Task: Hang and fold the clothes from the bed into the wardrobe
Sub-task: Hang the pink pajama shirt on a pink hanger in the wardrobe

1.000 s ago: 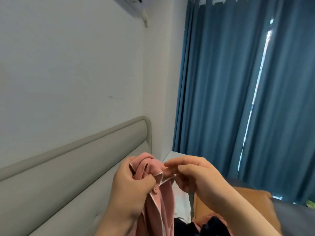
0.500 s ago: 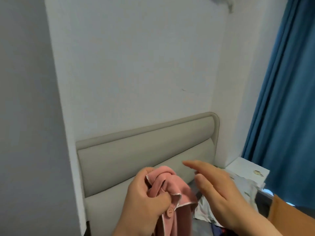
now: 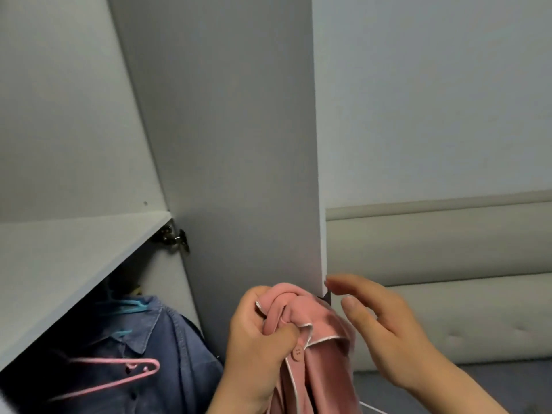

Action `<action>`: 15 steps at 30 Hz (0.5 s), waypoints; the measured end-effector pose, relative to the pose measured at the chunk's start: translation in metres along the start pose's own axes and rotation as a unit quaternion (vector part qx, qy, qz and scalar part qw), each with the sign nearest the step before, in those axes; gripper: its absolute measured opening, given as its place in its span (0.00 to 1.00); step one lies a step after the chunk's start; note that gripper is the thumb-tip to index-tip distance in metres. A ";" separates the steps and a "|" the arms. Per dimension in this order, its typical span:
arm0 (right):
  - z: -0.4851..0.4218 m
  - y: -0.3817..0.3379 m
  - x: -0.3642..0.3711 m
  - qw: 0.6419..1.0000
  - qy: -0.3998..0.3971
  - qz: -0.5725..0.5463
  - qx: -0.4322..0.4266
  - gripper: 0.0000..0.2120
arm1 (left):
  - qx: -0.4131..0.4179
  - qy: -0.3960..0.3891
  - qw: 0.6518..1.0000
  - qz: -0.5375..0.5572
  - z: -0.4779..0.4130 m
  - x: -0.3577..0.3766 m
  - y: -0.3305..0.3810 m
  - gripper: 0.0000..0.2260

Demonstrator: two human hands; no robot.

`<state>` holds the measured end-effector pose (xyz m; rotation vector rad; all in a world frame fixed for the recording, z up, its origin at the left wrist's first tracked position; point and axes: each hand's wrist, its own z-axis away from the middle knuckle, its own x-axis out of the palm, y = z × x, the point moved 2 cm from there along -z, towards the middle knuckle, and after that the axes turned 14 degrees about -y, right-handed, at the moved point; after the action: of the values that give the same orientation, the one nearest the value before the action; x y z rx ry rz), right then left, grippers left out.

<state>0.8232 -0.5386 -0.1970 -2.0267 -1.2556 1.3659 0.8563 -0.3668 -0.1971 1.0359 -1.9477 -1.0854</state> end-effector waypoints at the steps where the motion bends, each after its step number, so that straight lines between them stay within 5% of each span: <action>1: -0.005 0.000 0.011 1.000 -0.014 -0.021 -0.004 0.19 | -0.005 0.024 1.000 -0.012 0.007 -0.010 -0.001 0.22; 9: -0.049 -0.016 0.091 0.987 -0.126 -0.091 -0.043 0.15 | -0.034 0.154 0.981 -0.110 0.050 -0.080 0.010 0.16; 15: -0.095 -0.028 0.157 0.965 -0.194 -0.171 -0.041 0.10 | -0.052 0.291 0.932 -0.210 0.077 -0.129 -0.009 0.14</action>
<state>0.9137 -0.3779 -0.2170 -1.5321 -1.7576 1.6018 0.8547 -0.2298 -0.2602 1.5493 -1.2127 -0.9371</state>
